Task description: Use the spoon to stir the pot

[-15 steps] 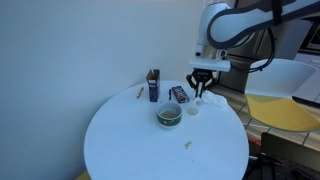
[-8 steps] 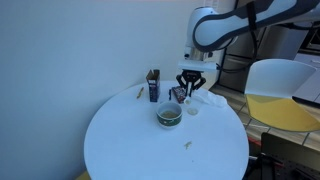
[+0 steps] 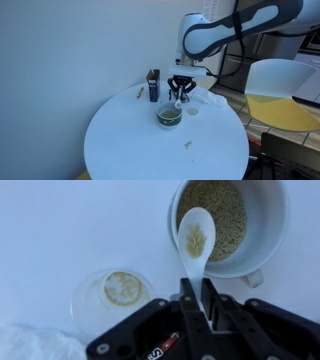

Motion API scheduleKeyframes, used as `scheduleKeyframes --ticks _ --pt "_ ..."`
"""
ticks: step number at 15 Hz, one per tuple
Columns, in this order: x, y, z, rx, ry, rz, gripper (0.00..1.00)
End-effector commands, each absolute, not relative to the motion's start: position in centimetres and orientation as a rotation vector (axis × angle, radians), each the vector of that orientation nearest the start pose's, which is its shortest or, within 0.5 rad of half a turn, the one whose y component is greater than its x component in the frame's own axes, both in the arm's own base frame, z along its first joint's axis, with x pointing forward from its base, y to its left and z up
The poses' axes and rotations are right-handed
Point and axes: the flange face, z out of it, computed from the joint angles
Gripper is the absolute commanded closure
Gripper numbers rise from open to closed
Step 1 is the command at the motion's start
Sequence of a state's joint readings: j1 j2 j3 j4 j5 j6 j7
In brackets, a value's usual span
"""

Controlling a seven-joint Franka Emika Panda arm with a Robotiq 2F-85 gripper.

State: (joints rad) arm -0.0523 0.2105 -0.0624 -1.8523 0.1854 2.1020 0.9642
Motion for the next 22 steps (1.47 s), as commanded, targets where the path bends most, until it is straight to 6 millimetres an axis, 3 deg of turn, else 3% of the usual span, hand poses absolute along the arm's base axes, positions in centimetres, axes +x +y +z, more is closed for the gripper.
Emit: scheduleKeyframes --ticks 1,3,4,13,22 --pt "61.4 -6.0 41.4 -2.495 1.647 0.038 0.85" --pt "61.4 -6.0 41.5 -2.494 1.647 0.036 0.85" --pt "61.4 -6.0 41.5 -2.494 1.647 0.035 0.96" --pt "62.4 -3.9 41.9 -2.554 1.607 -0.105 0.96" --pt "64.1 -0.4 41.1 -2.691 1.546 -0.41 0.96"
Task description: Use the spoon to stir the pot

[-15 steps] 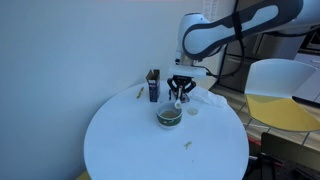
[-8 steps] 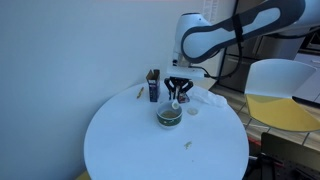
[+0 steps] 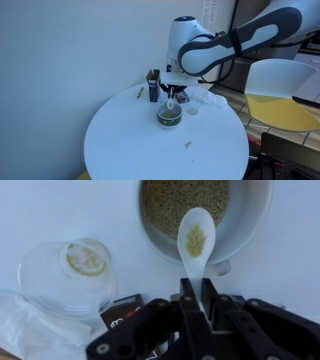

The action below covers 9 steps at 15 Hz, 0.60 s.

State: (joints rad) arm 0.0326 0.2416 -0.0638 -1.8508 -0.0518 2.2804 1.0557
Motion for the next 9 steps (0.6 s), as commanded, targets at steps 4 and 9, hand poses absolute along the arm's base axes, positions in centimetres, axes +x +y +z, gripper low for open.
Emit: scheduleKeyframes --ticks 4,9 --pt "64.3 2.0 40.9 -2.768 1.492 -0.558 0.96" --pt "63.4 4.5 41.3 -2.86 1.423 -0.691 0.96"
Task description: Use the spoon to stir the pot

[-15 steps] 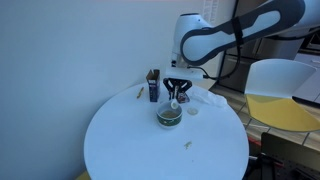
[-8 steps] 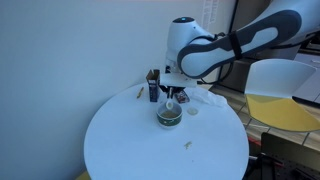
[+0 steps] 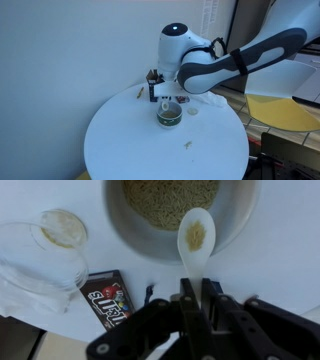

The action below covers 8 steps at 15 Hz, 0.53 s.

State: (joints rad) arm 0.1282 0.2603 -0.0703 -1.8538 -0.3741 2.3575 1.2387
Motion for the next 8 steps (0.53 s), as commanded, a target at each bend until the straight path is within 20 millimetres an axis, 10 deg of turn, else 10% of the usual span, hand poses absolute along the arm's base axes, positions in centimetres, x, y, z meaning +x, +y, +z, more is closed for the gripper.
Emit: scheduleKeyframes --ticks 1,7,8 --pt "63.2 4.9 41.3 -2.884 1.407 -0.706 0.96" --pt "62.2 6.8 40.5 -2.983 1.302 -0.776 0.96" --pt "61.8 7.1 40.4 -2.994 1.29 -0.778 0.6"
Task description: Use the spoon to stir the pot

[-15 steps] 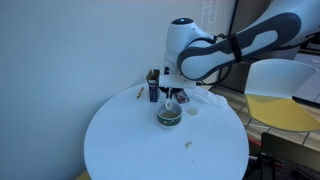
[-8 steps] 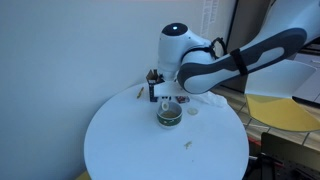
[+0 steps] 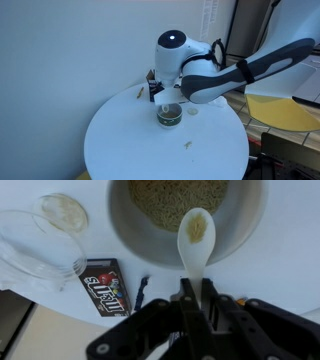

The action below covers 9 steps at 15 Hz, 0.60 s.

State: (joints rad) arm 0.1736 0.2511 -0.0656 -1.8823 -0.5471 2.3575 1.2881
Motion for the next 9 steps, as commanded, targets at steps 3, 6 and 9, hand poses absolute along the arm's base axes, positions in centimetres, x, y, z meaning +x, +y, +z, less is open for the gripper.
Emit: scheduleKeyframes --ticks 3,6,9 --pt "61.2 7.4 40.4 -3.016 1.262 -0.777 0.46" --pt "60.7 7.2 41.0 -3.006 1.264 -0.772 0.24" --pt "60.4 6.4 42.3 -3.012 1.212 -0.756 0.01"
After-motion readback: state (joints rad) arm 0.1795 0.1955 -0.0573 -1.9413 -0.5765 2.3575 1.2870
